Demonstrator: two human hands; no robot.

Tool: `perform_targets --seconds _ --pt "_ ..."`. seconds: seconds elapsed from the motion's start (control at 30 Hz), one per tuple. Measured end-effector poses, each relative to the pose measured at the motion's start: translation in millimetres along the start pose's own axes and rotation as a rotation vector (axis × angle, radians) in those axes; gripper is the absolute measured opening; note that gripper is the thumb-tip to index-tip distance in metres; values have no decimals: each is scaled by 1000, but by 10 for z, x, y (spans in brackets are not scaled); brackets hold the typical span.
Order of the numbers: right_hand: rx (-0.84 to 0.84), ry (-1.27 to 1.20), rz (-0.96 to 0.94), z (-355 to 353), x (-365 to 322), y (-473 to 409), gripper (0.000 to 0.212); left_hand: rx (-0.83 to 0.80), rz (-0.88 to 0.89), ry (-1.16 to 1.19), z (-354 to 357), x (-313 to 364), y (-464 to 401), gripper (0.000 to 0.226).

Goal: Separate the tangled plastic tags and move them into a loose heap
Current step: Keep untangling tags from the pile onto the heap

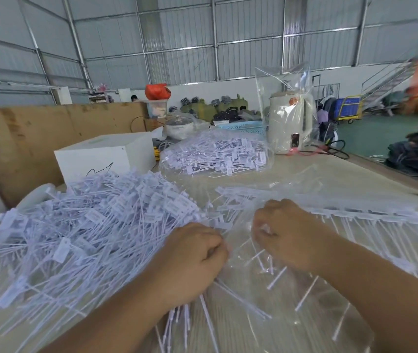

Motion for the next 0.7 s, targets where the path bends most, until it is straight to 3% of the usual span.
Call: perform_targets --seconds 0.17,0.43,0.53,0.6,0.7 --pt "-125 43 72 230 13 -125 53 -53 -37 -31 -9 35 3 47" --pt "-180 -37 -38 188 73 -137 32 -88 -54 28 19 79 -1 46" --pt "-47 -110 24 65 98 -120 27 -73 -34 13 60 40 -13 32" --pt "36 -62 67 55 126 -149 29 -63 -34 -5 89 22 -20 28" --pt "-44 45 162 158 173 -191 49 -48 -70 1 130 2 -31 22"
Point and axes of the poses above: each hand's wrist, its own y-axis away from the middle knuckle, its own z-axis out of the palm, x = y × z, the point moved 1 cm from there along -y, towards the middle knuckle, and after that the axes turned 9 degrees about -x, right-handed, at the moved point
